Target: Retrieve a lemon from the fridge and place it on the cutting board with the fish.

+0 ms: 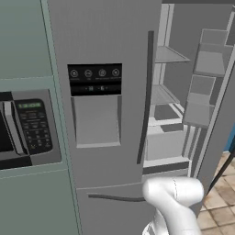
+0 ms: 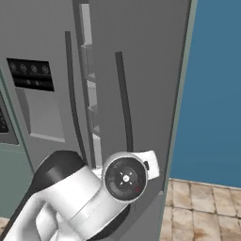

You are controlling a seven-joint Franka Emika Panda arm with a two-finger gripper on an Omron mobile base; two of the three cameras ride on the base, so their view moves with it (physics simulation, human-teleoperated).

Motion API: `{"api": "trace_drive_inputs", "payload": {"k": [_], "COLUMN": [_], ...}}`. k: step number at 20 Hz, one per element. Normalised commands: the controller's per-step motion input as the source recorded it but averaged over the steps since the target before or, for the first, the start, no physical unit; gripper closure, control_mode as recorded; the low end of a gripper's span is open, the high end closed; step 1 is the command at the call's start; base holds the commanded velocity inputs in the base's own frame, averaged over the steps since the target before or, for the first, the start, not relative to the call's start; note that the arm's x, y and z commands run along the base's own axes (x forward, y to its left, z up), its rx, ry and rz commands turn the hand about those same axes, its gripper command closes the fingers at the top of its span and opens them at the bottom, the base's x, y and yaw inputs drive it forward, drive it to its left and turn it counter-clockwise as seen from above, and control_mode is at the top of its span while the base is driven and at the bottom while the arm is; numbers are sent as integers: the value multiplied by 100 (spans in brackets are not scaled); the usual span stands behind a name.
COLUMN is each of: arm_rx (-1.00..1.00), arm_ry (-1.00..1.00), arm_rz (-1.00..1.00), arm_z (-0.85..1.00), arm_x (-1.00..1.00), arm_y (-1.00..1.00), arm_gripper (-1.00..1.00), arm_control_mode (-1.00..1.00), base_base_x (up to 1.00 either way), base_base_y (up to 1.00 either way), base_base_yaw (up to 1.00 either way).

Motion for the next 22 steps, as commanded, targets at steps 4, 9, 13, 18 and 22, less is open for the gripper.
{"api": "trace_drive_inputs", "payload": {"k": [4,9,13,18,22], "arm_rx": [-33,-62,-74,-67,-61], "arm_ry": [6,20,20,27,39], "arm_rz": [0,-4,-6,-2,0], "arm_z": [17,16,3,-24,-26], "arm_x": [-62,-29,-22,2,29], "arm_y": [34,91,100,97,82], "arm_gripper": [-100,-100,-100,-100,-100], "arm_control_mode": [-100,-100,-100,-100,-100], "base_base_x": [0,0,0,0,0], "base_base_y": [0,0,0,0,0], "base_base_yaw": [0,0,0,0,0]}}
